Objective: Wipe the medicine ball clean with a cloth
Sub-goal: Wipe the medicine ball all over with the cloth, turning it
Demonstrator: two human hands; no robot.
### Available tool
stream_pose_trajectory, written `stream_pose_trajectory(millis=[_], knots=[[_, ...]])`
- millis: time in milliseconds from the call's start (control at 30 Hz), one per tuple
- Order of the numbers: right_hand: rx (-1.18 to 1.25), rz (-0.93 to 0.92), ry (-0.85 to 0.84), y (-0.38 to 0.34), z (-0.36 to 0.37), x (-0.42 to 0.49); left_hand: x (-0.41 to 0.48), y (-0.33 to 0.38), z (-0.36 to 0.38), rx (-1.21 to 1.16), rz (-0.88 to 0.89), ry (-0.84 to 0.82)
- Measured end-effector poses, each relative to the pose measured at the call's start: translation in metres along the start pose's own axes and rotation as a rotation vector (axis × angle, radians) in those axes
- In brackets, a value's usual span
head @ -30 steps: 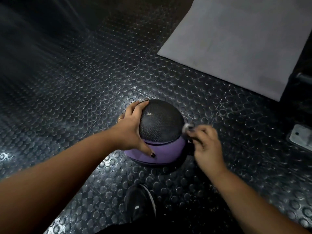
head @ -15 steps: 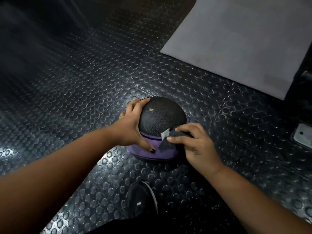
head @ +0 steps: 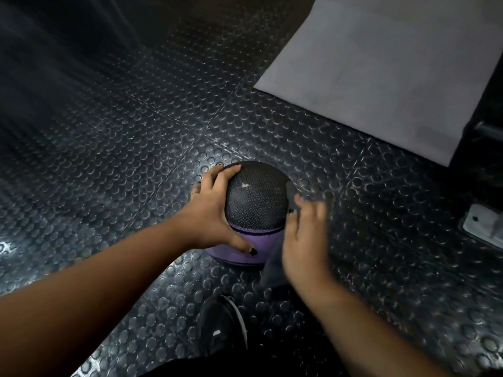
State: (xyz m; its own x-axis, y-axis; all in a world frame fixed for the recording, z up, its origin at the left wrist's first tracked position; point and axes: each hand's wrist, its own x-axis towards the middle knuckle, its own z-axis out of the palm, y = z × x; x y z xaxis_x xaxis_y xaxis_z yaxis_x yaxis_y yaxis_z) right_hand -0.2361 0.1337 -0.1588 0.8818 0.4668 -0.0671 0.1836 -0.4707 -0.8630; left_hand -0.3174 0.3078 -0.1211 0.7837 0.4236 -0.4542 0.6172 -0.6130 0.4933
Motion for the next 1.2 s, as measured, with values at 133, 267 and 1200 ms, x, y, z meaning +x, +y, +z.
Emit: stream_pose_trajectory(millis=[133,267,1200], knots=[[0.013,-0.145,-0.006,-0.01,0.006,-0.042,0.001,0.004,-0.003,-0.028,-0.034,-0.002],[-0.086,0.214,0.013,0.011,0.007,0.05,-0.015,-0.001,0.005,-0.013,-0.024,0.028],[-0.077,0.177,-0.016,-0.002,0.02,0.06,-0.011,0.014,0.014,-0.083,-0.213,0.13]])
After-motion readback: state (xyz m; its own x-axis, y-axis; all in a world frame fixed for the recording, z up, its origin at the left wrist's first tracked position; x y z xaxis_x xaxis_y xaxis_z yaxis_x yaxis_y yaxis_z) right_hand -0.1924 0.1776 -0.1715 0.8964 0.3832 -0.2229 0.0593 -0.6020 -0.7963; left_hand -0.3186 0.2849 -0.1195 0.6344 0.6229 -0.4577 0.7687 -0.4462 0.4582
